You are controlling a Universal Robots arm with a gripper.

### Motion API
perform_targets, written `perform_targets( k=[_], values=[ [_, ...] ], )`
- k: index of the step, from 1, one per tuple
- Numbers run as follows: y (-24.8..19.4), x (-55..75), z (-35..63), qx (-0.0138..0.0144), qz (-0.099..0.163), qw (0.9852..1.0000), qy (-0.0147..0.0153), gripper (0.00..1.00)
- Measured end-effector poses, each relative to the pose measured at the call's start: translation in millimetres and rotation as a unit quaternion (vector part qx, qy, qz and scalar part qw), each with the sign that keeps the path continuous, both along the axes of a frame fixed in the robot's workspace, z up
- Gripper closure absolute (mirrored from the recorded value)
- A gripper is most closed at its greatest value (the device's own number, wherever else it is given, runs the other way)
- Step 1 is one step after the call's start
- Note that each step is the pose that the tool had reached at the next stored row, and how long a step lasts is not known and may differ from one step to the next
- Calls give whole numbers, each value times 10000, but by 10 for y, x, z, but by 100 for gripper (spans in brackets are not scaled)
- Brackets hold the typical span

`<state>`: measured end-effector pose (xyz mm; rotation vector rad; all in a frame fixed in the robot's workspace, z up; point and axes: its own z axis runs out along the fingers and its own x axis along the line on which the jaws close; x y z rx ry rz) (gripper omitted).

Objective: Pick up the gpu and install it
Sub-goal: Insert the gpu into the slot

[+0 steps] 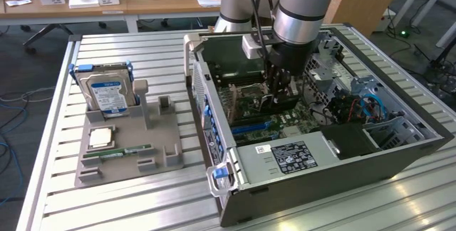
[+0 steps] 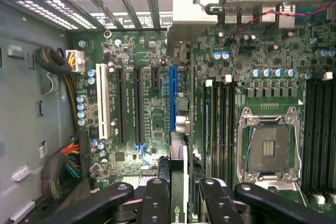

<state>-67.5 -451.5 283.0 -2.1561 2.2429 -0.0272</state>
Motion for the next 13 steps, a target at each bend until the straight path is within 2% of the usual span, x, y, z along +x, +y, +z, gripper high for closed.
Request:
perform_targets(
  k=[10, 13],
  values=[
    [0, -42, 0, 0, 0, 10000, -1, 74],
    [-1, -71, 0, 0, 0, 10000, -10, 74]
  ],
)
